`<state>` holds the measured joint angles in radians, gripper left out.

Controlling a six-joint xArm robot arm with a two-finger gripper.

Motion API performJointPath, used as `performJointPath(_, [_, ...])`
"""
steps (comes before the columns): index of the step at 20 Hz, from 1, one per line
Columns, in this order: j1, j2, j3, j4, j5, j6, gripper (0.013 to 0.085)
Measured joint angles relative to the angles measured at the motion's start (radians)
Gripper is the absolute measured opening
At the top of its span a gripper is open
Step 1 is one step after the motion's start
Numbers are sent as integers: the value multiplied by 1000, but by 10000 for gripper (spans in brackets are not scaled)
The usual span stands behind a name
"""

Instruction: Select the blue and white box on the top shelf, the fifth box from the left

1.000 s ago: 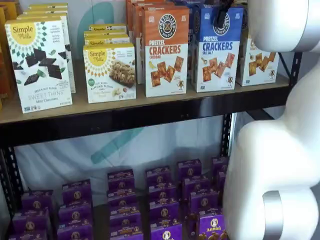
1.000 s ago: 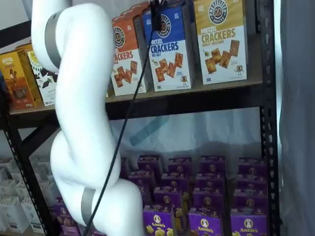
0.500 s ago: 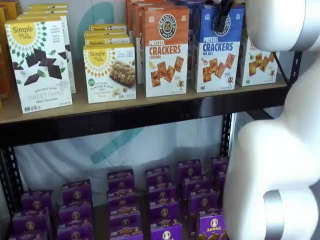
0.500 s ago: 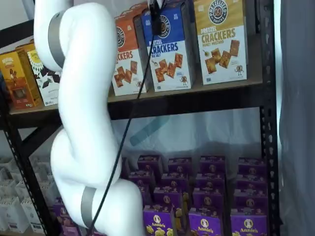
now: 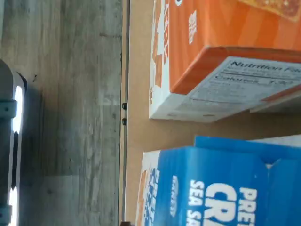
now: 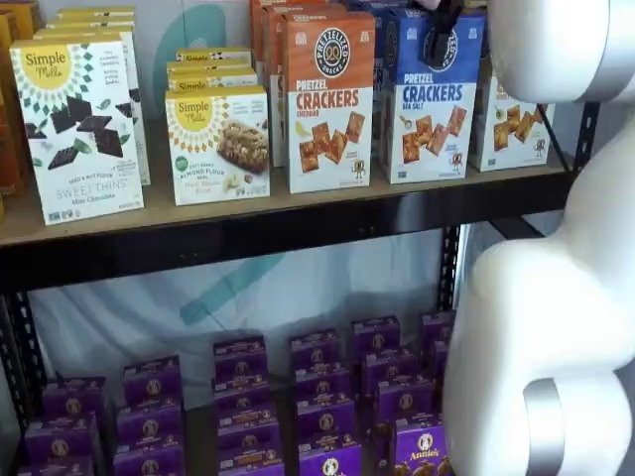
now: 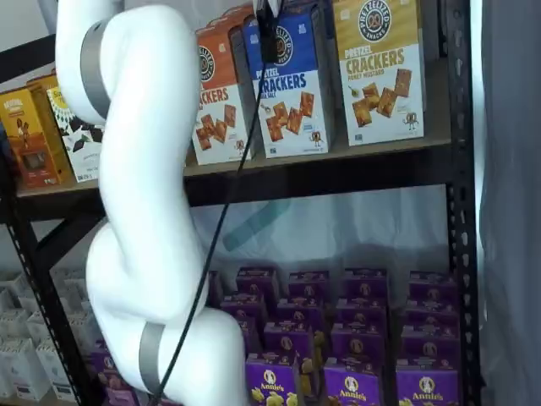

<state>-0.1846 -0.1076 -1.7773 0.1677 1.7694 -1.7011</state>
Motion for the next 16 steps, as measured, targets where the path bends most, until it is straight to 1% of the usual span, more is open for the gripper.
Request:
performJointPath(6, [-1, -1, -4, -5, 2, -2, 850])
performJointPath(8, [-1, -3, -4, -5, 2, -2, 770])
performJointPath(9, [-1, -4, -4, -5, 2, -2, 770])
performJointPath(10, [-1, -4, -4, -4, 2, -1, 730])
performJointPath(16, [0, -6, -6, -1, 7, 1, 730])
